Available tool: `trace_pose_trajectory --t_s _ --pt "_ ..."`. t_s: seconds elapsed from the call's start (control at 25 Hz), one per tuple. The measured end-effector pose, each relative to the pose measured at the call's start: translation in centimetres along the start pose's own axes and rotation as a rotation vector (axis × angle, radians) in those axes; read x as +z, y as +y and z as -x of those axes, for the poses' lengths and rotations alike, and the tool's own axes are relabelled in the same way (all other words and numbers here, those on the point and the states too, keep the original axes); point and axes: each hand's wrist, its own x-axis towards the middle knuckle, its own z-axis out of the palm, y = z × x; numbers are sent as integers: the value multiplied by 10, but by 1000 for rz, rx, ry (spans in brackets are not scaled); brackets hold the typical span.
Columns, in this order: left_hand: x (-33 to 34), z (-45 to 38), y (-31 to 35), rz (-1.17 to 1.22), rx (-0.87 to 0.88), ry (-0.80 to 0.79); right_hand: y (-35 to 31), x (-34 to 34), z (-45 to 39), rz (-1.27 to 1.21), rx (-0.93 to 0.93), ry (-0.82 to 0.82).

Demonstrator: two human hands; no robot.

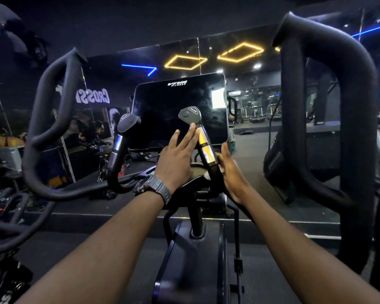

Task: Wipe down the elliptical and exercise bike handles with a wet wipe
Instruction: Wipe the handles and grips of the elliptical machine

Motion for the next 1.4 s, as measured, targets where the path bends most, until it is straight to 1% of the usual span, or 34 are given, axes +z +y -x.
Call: trace_pose_trajectory --t_s 0.08,0.12,0.24,0.28,0.36,0.4,0.48,0.56,0.6,0.72,0.76,0.84,0.92,1.08,1.2,1.28,1.4 --pt "3 6 3 1 24 -4 28 -16 22 26 -29 80" --pt "4 9 4 16 22 2 36 -23 31 46 -18 88" --pt "7 10 3 97 8 25 31 -30 25 241 -9 86" --pt "8 10 3 141 5 24 28 -27 21 214 -35 87" --pt "10 13 6 219 9 35 32 -21 18 165 -115 167" --pt "11 14 9 229 16 38 41 -21 20 186 -137 219" --pt "12 18 13 219 25 11 60 -22 28 357 -132 244" --pt "13 21 14 200 14 -4 59 -20 29 507 -102 271" --pt "13 21 14 194 12 -6 53 -18 25 512 -116 294" --pt "12 20 15 183 18 0 30 -15 26 423 -218 331" --pt "12 20 16 179 11 -1 32 -17 31 411 -216 347" --pt "11 20 18 171 5 2 44 -20 42 398 -142 360" --pt "11 20 20 152 0 0 43 -17 40 338 -97 382" --pt "13 18 21 106 10 -2 18 -11 30 154 -146 392" --pt "14 17 19 70 11 -9 39 -13 42 192 -65 419" --pt "15 18 18 59 7 -11 35 -9 38 207 -38 450" --pt "14 19 21 67 0 -26 14 1 38 337 -129 441"
